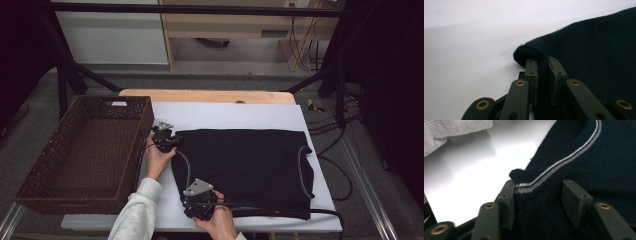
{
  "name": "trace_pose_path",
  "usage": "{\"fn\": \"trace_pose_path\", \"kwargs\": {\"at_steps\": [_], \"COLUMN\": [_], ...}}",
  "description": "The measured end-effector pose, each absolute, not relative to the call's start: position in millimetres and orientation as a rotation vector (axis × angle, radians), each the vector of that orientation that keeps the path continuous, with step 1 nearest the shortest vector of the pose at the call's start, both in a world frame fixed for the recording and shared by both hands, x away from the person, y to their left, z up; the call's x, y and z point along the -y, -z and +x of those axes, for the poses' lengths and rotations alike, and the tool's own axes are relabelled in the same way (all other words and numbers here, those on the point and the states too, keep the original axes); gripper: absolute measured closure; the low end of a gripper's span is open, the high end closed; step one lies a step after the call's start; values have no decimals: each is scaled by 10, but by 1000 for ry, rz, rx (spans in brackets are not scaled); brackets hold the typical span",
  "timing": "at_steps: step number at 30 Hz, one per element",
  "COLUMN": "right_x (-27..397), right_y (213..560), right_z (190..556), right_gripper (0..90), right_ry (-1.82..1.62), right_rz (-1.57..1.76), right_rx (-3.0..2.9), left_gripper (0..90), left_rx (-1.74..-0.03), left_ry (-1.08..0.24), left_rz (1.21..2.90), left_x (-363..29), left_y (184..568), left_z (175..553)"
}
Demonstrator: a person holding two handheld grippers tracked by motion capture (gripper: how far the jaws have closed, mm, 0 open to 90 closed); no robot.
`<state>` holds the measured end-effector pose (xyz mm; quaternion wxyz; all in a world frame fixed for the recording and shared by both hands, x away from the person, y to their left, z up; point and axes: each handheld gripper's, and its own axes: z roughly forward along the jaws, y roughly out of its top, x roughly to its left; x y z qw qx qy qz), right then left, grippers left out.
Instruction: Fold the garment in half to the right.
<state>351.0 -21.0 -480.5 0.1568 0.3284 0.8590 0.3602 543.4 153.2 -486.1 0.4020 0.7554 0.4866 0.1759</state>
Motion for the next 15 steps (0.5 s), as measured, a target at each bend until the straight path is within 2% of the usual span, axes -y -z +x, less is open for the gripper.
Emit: {"fn": "trace_pose_path", "kwargs": {"at_steps": [6, 15], "right_x": [233, 245], "right_y": [4773, 4739], "right_z": [3539, 3573], "right_gripper": [662, 720], "right_ry": [-996, -984], "right_rz": [963, 991], "right_rx": [-2464, -2487], "left_gripper": [794, 806], "left_rx": [-1228, -1226], "left_ry": [-450, -447], "left_rz": [1912, 1912], "left_x": [-1529, -1531], "left_y": [4861, 4859], "left_z": [5433, 5433]}}
